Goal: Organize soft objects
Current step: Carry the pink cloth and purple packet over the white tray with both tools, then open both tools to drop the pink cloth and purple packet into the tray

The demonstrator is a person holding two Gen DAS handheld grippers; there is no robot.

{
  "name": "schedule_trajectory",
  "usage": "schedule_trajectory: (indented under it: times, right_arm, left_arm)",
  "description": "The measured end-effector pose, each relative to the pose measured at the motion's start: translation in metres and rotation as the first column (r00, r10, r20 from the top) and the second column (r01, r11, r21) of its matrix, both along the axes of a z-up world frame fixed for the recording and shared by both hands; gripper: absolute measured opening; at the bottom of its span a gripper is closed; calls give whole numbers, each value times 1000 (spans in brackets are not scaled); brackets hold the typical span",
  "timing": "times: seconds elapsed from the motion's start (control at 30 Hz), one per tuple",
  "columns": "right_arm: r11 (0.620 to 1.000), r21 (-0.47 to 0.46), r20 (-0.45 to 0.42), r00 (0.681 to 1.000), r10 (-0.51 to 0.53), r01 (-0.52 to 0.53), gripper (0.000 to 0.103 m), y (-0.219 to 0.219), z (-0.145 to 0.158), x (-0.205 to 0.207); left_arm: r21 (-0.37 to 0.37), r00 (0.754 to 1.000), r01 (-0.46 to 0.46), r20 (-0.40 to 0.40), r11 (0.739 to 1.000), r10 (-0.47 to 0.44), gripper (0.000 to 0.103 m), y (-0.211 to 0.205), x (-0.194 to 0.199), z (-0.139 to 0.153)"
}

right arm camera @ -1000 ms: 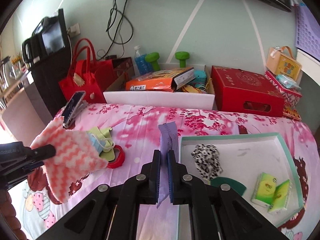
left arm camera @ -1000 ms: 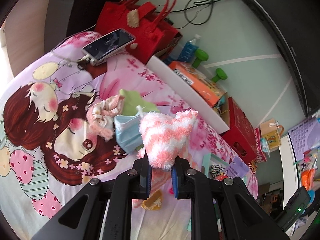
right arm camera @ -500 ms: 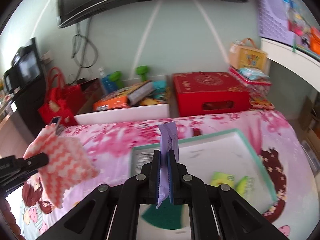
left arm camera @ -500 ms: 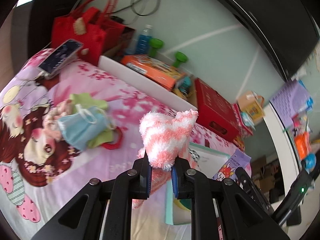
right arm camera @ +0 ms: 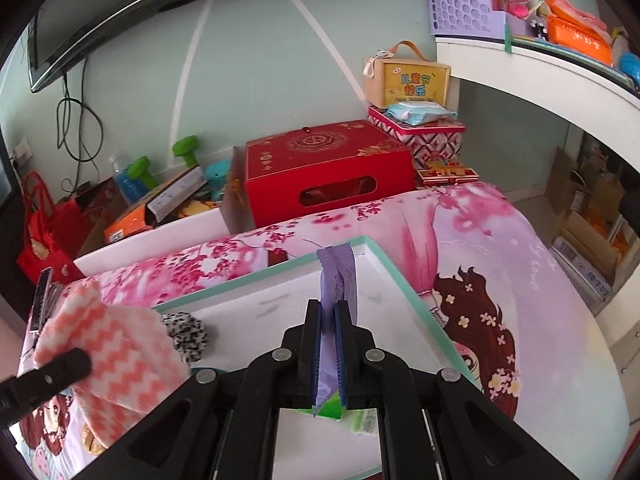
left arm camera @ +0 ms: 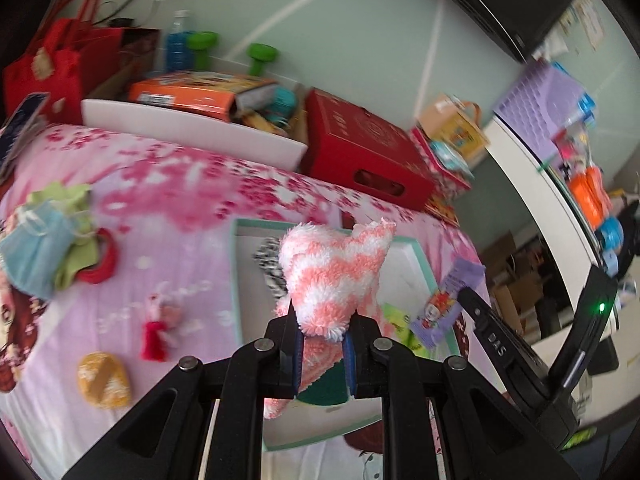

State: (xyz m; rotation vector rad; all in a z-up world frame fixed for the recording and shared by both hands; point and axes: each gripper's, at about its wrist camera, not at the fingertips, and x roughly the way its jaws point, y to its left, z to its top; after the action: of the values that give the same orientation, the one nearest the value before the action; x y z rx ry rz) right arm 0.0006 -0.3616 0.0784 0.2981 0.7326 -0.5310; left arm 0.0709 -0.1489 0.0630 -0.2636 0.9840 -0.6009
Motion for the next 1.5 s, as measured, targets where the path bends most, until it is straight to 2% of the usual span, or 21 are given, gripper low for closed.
schedule_trajectory:
  times: [0.3, 0.5, 0.57, 0.63, 0.7, 0.8, 0.93, 1.0, 1.1, 1.2, 1.27, 1.3, 1.43, 1.5]
  right_arm:
    - [997, -64, -27, 999, -35, 33, 7, -8, -4, 7]
    - [996, -48, -49, 996, -76, 74, 7, -20, -10, 8]
    - [996, -47, -55, 995, -81, 79, 7, -22, -11, 9]
    - [996, -43, -60, 995, -82, 80, 11, -23, -11, 10]
    - [996, -45, -66, 994, -83, 80, 11, -22, -11, 11]
    - [996, -40, -82, 994, -78, 75, 11, -21, -11, 12]
    - [996, -26, -127, 988, -85, 82, 29, -21, -13, 13]
    - [996, -6, -153, 984, -90, 90, 47, -23, -15, 12]
    - [996, 7, -184, 979, -89, 92, 59, -24, -17, 10]
    - [996, 8, -211, 974, -85, 88, 65, -23, -18, 10]
    - [997, 8, -222, 972, -77, 80, 70, -22, -18, 9]
    - [997, 7, -227, 971, -73, 77, 74, -22, -17, 9]
    - [998, 3, -242, 968, -60, 62, 80, -20, -18, 10]
    - [999, 4, -252, 966, -51, 54, 87, -19, -19, 11]
  left_arm:
    - [1, 995, 90, 38, 996, -90, 17, -48, 3, -12]
    - [0, 993, 112, 33, 994, -112, 18, -66, 9, -24]
    - [4, 993, 115, 27, 993, -115, 23, -70, 10, -28]
    - [14, 993, 121, 17, 993, -121, 39, -75, 12, -31]
    - [20, 992, 126, 8, 992, -126, 47, -78, 12, -33]
    - [33, 992, 123, 21, 992, -124, 53, -78, 11, -28]
    - [65, 994, 100, 31, 993, -102, 59, -71, 11, -19]
    - [76, 996, 84, 19, 994, -86, 62, -66, 12, -16]
    - [110, 999, 49, 12, 993, -50, 71, -57, 14, -12]
    - [163, 1000, 6, 13, 987, -8, 72, -46, 17, -10]
    - [196, 1000, -23, 12, 980, 21, 77, -37, 21, -10]
    - [213, 999, -43, 11, 976, 42, 85, -32, 23, -11]
    - [269, 992, -124, 30, 955, 120, 90, -12, 30, -13]
    - [292, 986, -165, 42, 942, 160, 94, 0, 34, -15]
